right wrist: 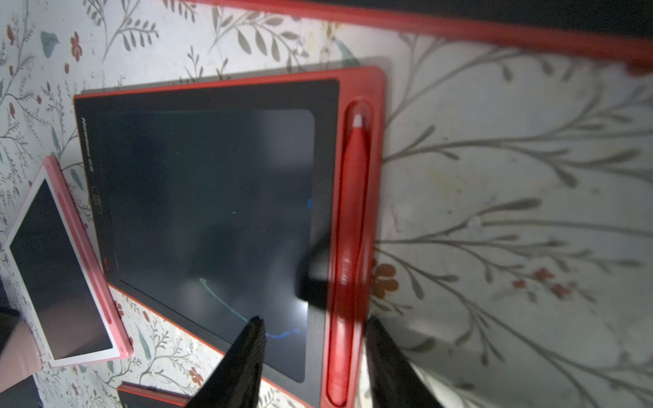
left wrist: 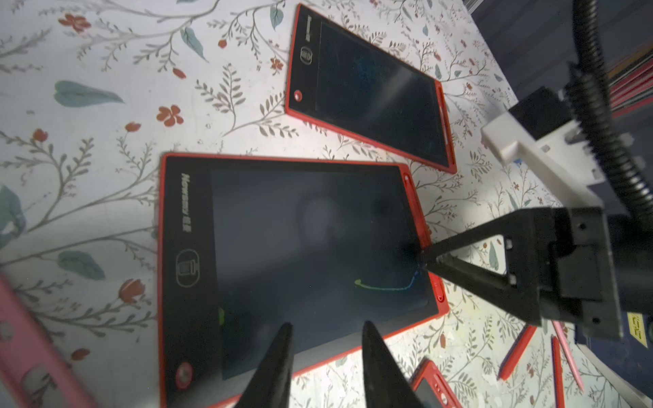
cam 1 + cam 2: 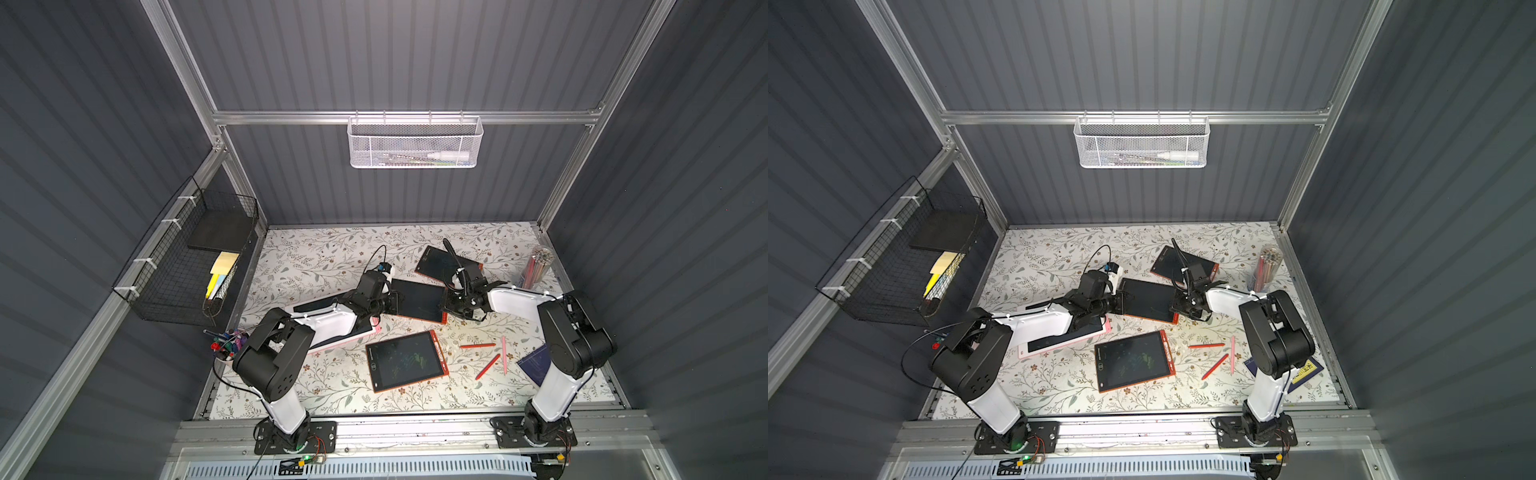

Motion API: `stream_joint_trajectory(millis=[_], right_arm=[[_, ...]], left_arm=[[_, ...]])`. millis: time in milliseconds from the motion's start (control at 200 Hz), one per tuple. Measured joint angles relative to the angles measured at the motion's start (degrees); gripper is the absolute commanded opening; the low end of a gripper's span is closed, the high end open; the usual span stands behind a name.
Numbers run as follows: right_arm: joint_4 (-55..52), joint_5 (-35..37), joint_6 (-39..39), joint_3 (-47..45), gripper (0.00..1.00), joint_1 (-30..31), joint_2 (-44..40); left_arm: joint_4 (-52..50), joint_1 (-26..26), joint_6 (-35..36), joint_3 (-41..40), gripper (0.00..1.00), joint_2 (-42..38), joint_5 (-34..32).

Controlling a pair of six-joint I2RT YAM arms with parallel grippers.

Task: Place the stylus back onto the writing tablet
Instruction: Move the writing tablet to the center of the board.

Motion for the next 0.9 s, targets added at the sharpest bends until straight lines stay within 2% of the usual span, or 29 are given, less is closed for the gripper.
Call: stream_joint_trajectory(millis=[130,455,670,901], right_arm=[[1.0,-0.7,1.5,1.5,0.48,0.3,1.5],[3.0,-1.0,5.2,5.2,0.48,1.8,5.0],[3.0,-1.0,6.5,7.6,0.5,2.8,6.9],[2.9,-1.4,6.7,12.2,0.52,3.6,10.2]], left_arm=[[-0.7,-0.1,0.1,-1.0,0.37,0.1,1.2],[-1.0,-0.6,1.0,-1.0,0.55,3.0,3.1],[-0.3,-0.6,2.0,-0.7,0.62,6.1,3.5],[0.3,-0.6,2.5,1.8,0.73,8.0,1.7]])
